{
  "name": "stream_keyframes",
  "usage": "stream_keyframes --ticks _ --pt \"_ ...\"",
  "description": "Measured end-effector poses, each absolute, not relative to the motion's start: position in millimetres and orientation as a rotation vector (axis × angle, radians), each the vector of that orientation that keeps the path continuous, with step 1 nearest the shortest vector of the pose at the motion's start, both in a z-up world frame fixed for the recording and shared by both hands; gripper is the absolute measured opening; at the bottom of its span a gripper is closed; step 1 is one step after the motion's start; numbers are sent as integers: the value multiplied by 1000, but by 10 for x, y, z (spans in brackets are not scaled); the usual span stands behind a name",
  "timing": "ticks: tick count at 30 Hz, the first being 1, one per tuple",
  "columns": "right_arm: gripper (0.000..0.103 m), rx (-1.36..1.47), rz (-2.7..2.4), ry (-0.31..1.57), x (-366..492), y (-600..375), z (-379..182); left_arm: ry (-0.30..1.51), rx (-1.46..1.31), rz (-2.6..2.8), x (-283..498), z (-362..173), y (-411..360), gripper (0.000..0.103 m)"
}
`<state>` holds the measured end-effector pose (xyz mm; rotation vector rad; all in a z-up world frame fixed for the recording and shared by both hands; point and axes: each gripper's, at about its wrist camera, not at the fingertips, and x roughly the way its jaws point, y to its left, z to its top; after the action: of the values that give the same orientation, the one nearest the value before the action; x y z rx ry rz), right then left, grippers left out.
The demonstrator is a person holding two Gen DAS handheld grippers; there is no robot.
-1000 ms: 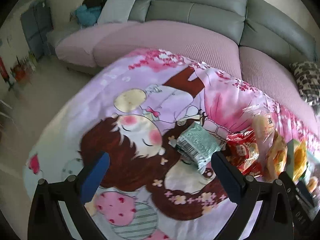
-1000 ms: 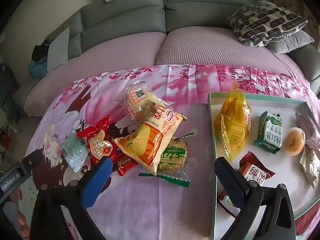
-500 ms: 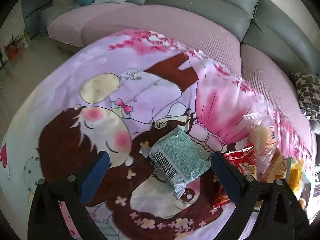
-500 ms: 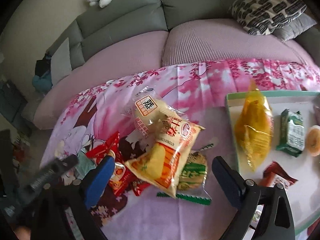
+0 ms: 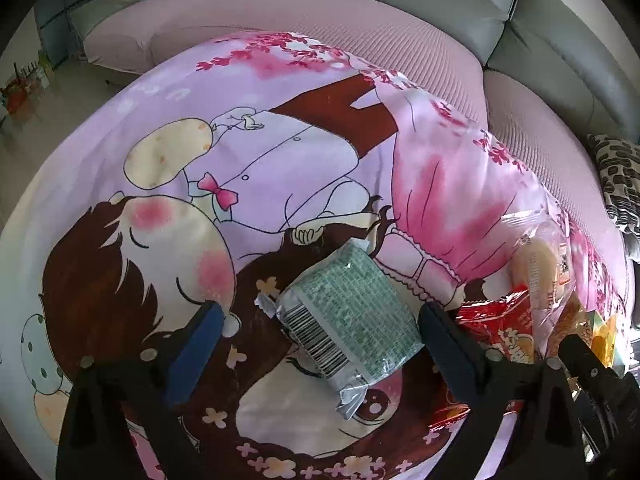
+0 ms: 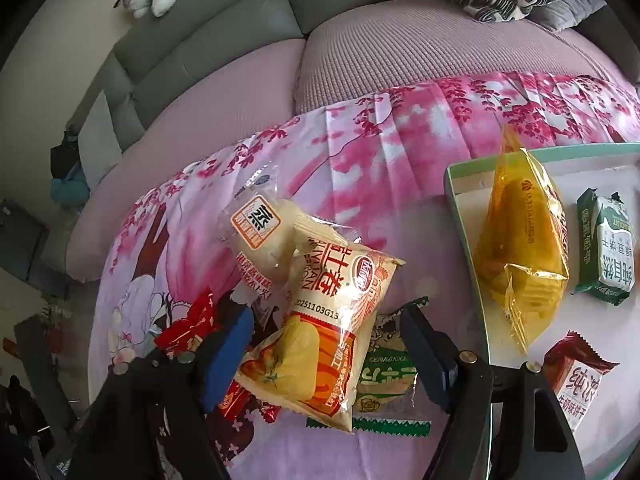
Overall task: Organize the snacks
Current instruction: 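Grasp the mint-green foil packet with the left tool while the right tool grasps the yellow bread bag, then carry the foil packet and yellow bread bag into the tray and open both tools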
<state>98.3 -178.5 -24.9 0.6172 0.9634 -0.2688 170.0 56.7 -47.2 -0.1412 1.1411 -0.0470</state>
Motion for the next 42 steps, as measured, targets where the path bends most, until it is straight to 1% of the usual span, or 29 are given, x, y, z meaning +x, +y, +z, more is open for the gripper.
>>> stream_keyframes --ticks 3,4,5,6,7,9,11,12,13,20,37,42 --pt "73 604 -278 968 978 -1784 -252 1146 -145 -53 1700 -465 561 92" --pt "72 604 -280 967 974 -1788 -252 1148 -148 -58 1702 -464 556 88" --pt "70 601 -283 967 973 -1789 -253 1150 -154 -67 1702 -461 552 82" --pt "66 596 -287 968 968 -1787 -251 1152 -160 -74 1694 -454 549 79" --pt "59 590 -292 968 966 -1786 -251 1152 -162 -78 1687 -445 547 74" --pt "51 575 -303 971 950 -1800 -255 1152 -156 -73 1688 -438 544 74" --pt "47 587 -299 964 918 -1835 -253 1150 -165 -65 1676 -428 560 73" --pt "43 594 -295 960 905 -1850 -253 1148 -168 -60 1671 -423 570 72" --pt "42 601 -290 955 892 -1864 -250 1145 -167 -56 1664 -410 575 71" --pt "40 633 -265 932 802 -1891 -209 1116 -165 -55 1612 -286 599 69" --pt "40 660 -256 872 488 -1881 116 990 -149 -87 1427 224 541 69" --pt "40 670 -265 860 400 -1948 161 950 -132 -123 1343 397 406 69"
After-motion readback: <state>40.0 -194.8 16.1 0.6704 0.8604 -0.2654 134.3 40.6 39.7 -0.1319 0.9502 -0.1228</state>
